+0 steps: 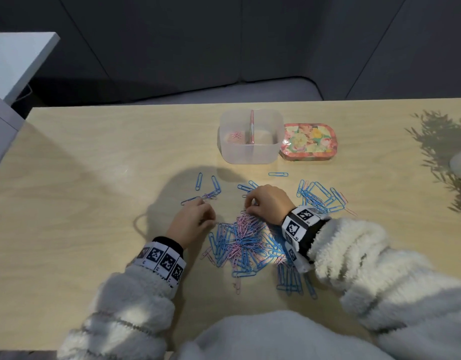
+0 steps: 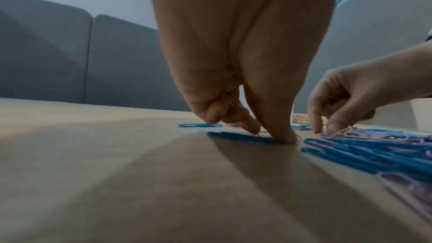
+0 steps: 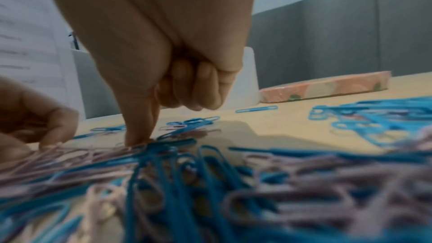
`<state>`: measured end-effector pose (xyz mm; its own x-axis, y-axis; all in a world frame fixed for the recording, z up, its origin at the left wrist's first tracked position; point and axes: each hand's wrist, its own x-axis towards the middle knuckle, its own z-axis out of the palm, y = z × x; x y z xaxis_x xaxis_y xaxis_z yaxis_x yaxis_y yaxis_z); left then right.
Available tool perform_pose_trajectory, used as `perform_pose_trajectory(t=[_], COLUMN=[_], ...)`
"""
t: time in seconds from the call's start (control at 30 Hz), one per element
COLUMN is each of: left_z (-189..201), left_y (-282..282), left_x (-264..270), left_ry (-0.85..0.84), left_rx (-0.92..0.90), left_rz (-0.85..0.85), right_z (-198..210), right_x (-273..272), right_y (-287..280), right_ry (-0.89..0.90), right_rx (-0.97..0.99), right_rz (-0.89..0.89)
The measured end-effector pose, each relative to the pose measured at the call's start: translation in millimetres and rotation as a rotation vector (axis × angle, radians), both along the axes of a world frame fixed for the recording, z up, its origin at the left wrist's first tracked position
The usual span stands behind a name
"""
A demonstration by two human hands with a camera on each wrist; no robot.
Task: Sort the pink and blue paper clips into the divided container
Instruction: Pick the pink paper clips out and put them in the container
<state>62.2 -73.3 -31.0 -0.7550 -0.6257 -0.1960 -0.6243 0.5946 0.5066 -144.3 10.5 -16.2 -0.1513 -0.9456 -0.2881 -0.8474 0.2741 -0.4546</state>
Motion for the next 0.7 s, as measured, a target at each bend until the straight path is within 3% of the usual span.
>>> perform_pose_trajectory(t=[0.13,0.2,0.27,0.37,0.43,0.5,0.57,0.7], left_z=[5.0,10.4,14.2,16.2,16.3,15.4,15.4,11.3], left_y=[3.1,0.5,-7.2,-22.8,-31.6,-36.6,-37.9,-37.2], left_x=[-2.7,-2.5,-1.7,-6.2,-11.9,-17.2,-19.7,-22.8], left_ry=[-0.009,0.063,0.169,0.254,0.258,0.187,0.074,-0.066], left_rx=[0.017,0.123,0.277,0.385,0.383,0.308,0.176,0.029], left_rz=[0.009,0.101,0.236,0.359,0.399,0.384,0.326,0.241], right_z=[-2.7,-3.8,-4.1,-2.1,-3.8,-7.0,-10.2,-9.9], right_x=[5.2,3.3,-2.8,-9.6,-12.3,-12.0,-10.0,-1.9], right_y=[-2.8,-2.2,-3.5,-4.6,-6.7,-9.4,-11.9,-16.6], right_ry=[-0.031,-0.117,-0.328,-0.811,-0.943,-0.914,-0.766,-0.17], right_rx=[0.144,0.141,0.084,-0.022,-0.062,-0.09,-0.128,-0.047], right_rz=[0.039,0.014,-0.115,-0.43,-0.573,-0.603,-0.529,-0.218])
